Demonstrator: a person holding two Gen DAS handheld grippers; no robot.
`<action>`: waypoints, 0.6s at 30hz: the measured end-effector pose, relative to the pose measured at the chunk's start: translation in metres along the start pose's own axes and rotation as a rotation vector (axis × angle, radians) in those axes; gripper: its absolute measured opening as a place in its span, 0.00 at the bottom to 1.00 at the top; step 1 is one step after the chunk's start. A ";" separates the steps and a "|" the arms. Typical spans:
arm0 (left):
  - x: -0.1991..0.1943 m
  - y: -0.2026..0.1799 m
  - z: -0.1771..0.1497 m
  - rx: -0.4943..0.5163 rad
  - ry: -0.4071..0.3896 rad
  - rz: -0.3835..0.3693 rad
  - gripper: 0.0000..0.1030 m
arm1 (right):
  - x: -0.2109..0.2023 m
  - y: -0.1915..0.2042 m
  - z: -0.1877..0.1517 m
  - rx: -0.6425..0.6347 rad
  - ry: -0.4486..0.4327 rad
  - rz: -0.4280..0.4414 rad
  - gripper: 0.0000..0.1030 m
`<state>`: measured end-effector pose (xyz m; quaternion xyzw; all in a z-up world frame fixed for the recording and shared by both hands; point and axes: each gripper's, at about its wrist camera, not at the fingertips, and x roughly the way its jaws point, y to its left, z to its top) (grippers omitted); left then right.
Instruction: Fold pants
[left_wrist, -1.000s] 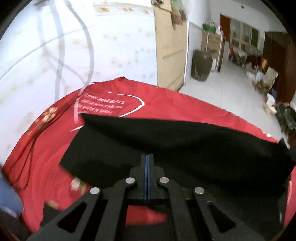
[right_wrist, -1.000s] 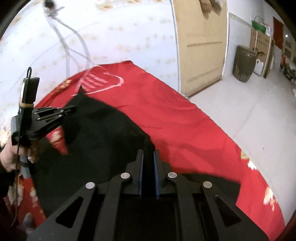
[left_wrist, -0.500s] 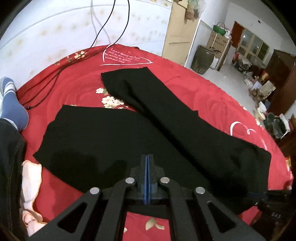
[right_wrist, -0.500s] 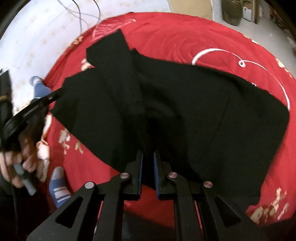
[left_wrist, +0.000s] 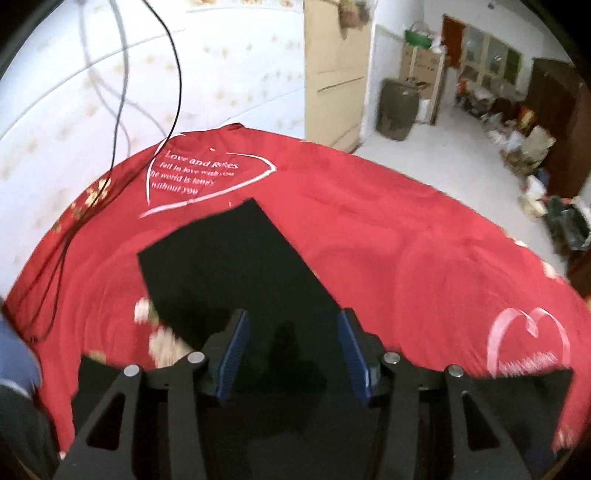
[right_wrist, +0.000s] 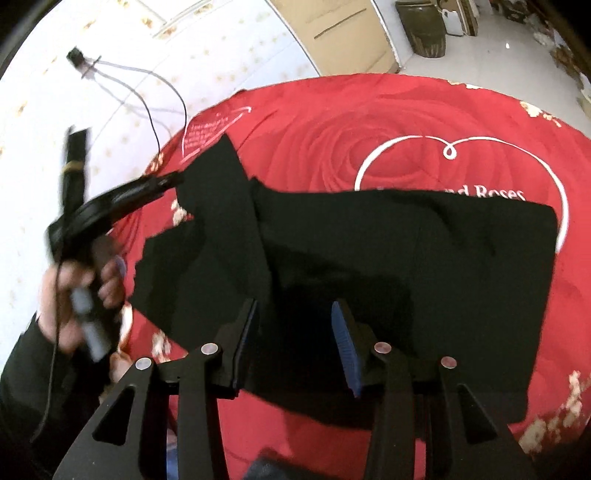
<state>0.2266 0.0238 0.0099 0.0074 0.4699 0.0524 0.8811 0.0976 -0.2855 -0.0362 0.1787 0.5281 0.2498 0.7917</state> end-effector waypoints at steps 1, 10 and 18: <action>0.015 -0.001 0.007 -0.001 0.010 0.027 0.52 | 0.003 -0.003 0.002 0.006 -0.003 0.007 0.40; 0.097 -0.005 0.024 0.028 0.020 0.192 0.57 | 0.032 -0.027 0.010 0.129 0.052 0.088 0.40; 0.063 -0.010 0.017 0.056 -0.008 0.153 0.04 | 0.024 -0.033 0.008 0.148 0.035 0.084 0.40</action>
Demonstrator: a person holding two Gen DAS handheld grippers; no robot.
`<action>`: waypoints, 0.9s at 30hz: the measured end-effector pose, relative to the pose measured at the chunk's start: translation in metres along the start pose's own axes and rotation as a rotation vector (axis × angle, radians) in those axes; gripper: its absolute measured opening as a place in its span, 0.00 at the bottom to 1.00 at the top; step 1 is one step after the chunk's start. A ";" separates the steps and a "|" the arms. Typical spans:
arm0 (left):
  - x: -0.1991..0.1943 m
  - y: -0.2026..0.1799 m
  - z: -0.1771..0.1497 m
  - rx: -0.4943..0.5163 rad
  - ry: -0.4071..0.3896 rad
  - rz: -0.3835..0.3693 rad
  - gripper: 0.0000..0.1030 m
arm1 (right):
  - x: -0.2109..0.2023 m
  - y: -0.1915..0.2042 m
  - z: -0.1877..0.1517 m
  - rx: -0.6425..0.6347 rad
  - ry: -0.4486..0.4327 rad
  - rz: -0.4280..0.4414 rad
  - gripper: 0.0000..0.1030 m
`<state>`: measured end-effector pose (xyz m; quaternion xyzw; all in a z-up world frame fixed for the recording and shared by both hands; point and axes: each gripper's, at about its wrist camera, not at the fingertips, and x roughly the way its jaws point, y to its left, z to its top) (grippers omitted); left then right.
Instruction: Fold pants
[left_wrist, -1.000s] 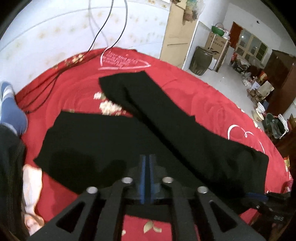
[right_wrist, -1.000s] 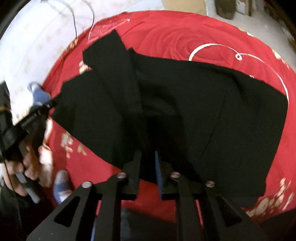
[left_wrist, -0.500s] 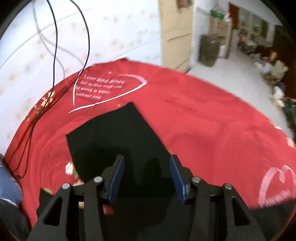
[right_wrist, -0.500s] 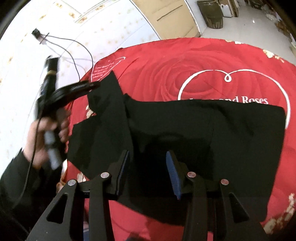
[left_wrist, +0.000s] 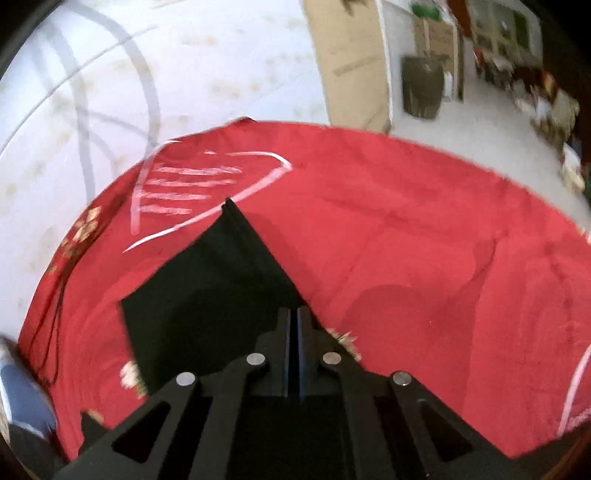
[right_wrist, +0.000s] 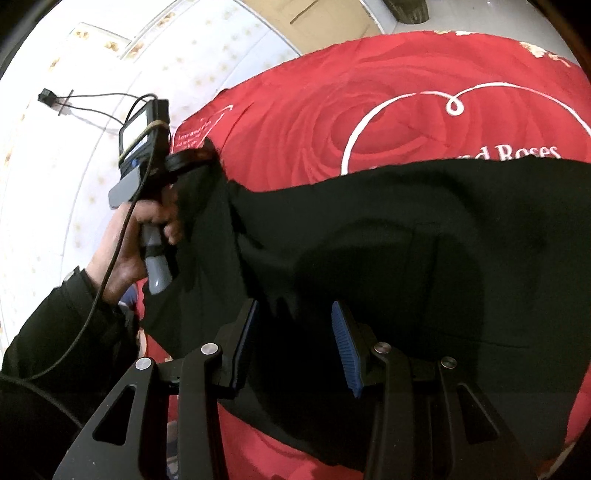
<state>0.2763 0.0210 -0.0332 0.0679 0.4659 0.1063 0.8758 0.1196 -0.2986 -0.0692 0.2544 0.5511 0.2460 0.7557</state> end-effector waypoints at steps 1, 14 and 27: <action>-0.015 0.012 -0.003 -0.034 -0.026 -0.010 0.04 | -0.002 -0.002 0.000 0.006 -0.011 0.000 0.40; -0.116 0.176 -0.150 -0.416 -0.017 0.004 0.04 | -0.026 0.012 -0.007 -0.045 -0.068 -0.049 0.40; -0.091 0.223 -0.219 -0.731 0.123 -0.019 0.02 | -0.023 0.032 -0.040 -0.061 0.042 -0.164 0.50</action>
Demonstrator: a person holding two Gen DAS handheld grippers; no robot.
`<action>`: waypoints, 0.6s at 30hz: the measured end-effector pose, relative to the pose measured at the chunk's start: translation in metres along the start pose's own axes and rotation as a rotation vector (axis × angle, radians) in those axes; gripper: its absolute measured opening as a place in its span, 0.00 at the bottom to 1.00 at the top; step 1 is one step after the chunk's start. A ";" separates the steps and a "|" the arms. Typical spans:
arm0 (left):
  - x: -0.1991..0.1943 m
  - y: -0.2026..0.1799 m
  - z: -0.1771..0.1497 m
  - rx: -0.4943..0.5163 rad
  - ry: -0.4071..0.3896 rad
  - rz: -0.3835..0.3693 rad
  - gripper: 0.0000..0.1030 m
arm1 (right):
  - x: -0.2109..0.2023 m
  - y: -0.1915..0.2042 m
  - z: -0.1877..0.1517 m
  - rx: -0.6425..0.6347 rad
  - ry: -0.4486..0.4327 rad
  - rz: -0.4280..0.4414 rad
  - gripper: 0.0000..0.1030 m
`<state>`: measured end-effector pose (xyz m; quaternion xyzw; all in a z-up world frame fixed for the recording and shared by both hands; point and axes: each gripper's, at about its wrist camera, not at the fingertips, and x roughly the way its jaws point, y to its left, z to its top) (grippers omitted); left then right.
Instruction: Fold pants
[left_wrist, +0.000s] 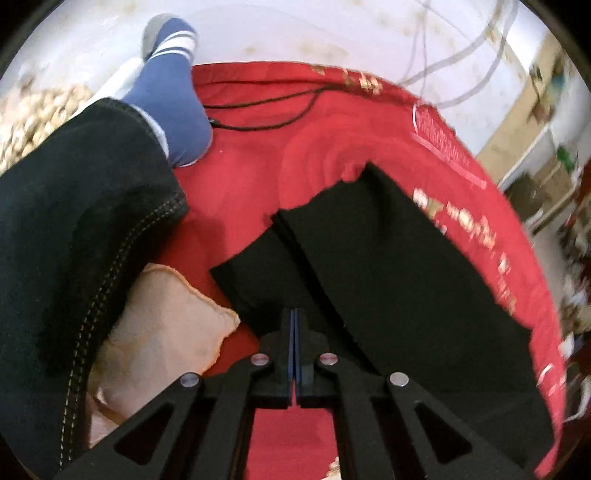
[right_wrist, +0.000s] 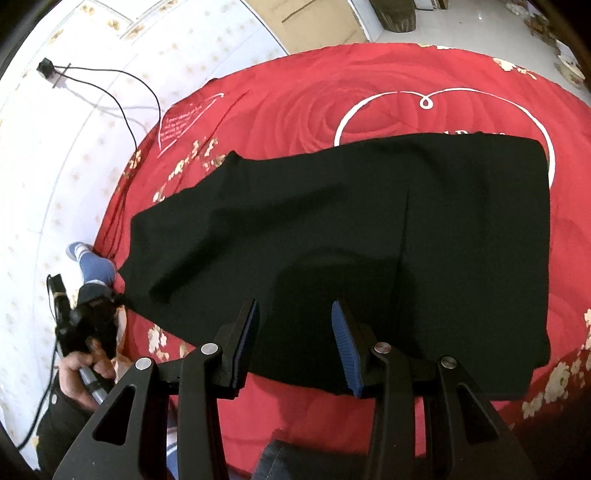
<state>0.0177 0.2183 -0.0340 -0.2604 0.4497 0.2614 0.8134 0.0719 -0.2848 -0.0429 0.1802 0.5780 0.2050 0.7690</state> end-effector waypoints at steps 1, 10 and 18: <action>0.001 0.002 0.001 -0.016 0.008 -0.034 0.02 | 0.001 0.003 -0.001 -0.017 0.006 0.014 0.53; 0.028 -0.005 0.003 0.004 0.033 -0.119 0.27 | 0.042 0.085 -0.024 -0.528 0.091 0.017 0.55; 0.039 -0.018 0.012 0.090 -0.030 -0.045 0.09 | 0.082 0.103 -0.038 -0.723 0.159 -0.034 0.53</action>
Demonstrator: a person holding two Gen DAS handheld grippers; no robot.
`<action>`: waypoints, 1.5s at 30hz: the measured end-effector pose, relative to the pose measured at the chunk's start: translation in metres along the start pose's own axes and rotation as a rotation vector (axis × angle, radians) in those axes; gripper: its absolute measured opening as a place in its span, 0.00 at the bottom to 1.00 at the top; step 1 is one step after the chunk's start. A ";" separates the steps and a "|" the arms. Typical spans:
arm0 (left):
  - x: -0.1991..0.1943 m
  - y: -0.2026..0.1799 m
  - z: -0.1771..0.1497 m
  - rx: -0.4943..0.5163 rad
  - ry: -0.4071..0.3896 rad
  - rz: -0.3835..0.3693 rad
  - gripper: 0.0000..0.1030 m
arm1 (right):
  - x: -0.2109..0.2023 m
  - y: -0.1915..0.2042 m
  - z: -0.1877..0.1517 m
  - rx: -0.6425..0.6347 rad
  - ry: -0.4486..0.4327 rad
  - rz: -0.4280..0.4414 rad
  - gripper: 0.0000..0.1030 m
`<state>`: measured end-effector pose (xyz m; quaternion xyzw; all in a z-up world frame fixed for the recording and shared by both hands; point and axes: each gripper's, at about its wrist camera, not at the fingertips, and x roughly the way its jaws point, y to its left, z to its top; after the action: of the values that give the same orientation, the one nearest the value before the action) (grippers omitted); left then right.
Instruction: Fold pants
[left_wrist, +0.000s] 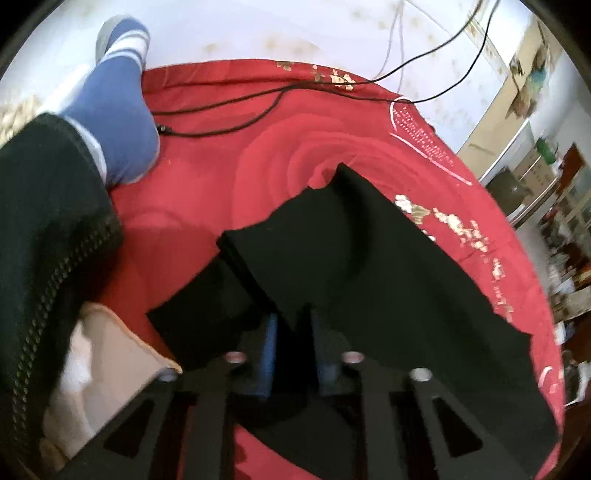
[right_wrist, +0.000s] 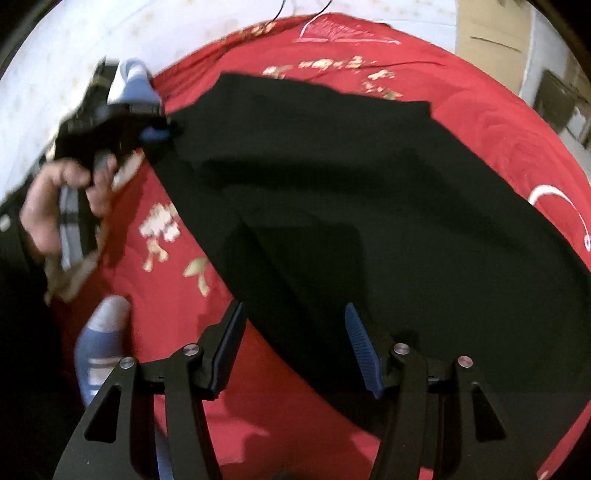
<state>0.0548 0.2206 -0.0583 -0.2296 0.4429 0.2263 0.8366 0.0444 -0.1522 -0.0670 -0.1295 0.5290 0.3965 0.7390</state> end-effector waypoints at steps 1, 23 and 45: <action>0.001 0.000 0.001 0.005 -0.002 0.004 0.06 | 0.000 0.002 0.001 -0.025 -0.004 -0.014 0.53; -0.016 0.015 -0.009 0.021 0.002 0.257 0.09 | -0.008 -0.007 -0.010 -0.048 0.129 0.001 0.06; -0.039 -0.116 -0.102 0.492 0.175 -0.058 0.26 | -0.102 -0.134 -0.067 0.657 -0.029 -0.137 0.40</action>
<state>0.0376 0.0622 -0.0549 -0.0506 0.5486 0.0672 0.8318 0.0832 -0.3261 -0.0343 0.0861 0.6081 0.1558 0.7736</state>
